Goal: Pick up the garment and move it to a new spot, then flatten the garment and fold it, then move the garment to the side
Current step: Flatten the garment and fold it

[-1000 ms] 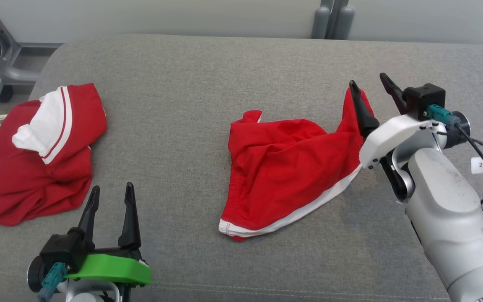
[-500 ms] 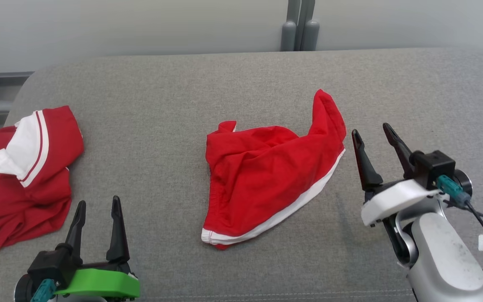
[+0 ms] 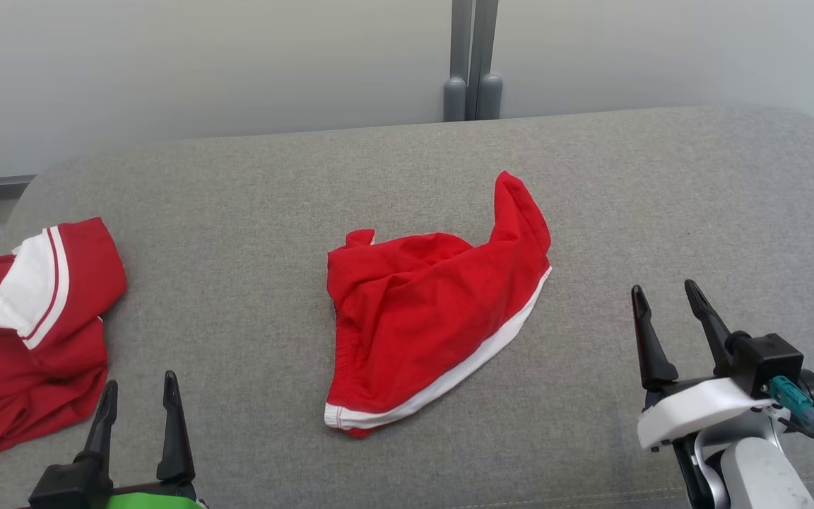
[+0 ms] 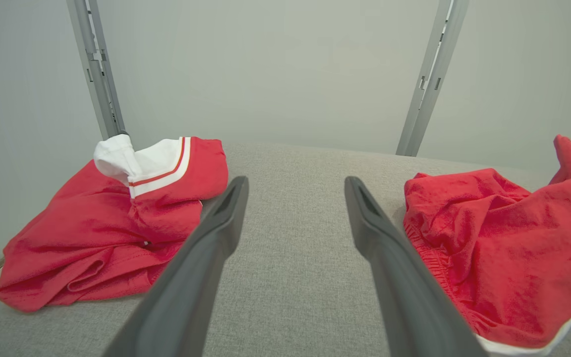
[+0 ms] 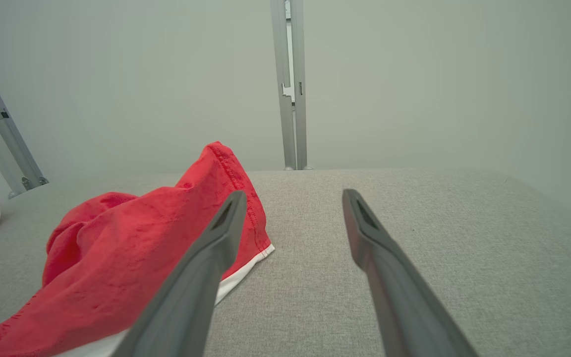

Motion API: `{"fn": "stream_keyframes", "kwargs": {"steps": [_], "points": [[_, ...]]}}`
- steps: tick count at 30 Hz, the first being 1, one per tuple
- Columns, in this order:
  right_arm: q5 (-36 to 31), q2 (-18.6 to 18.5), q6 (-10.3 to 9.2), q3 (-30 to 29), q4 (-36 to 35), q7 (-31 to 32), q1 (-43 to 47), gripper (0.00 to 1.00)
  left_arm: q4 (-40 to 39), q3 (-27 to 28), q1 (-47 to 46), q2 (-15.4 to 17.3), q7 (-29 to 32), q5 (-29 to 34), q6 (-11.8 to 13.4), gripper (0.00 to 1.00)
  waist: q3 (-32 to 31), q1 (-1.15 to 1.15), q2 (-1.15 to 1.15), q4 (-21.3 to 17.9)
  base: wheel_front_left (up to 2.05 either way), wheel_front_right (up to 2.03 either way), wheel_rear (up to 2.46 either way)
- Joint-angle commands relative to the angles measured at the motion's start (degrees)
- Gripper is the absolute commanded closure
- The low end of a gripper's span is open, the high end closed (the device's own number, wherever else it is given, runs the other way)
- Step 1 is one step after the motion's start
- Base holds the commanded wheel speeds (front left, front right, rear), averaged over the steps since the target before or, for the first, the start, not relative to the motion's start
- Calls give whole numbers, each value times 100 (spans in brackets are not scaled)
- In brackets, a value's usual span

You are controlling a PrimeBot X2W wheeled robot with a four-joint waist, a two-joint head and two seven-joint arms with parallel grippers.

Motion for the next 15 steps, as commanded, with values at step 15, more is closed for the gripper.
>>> {"fn": "stream_keyframes", "kwargs": {"steps": [15], "points": [[-82, 86, -4, -56, -296, 165, 424, 0, 64, 31, 185, 171, -10, 366, -158, 0, -148, 0, 0, -54, 0, 0, 0]]}}
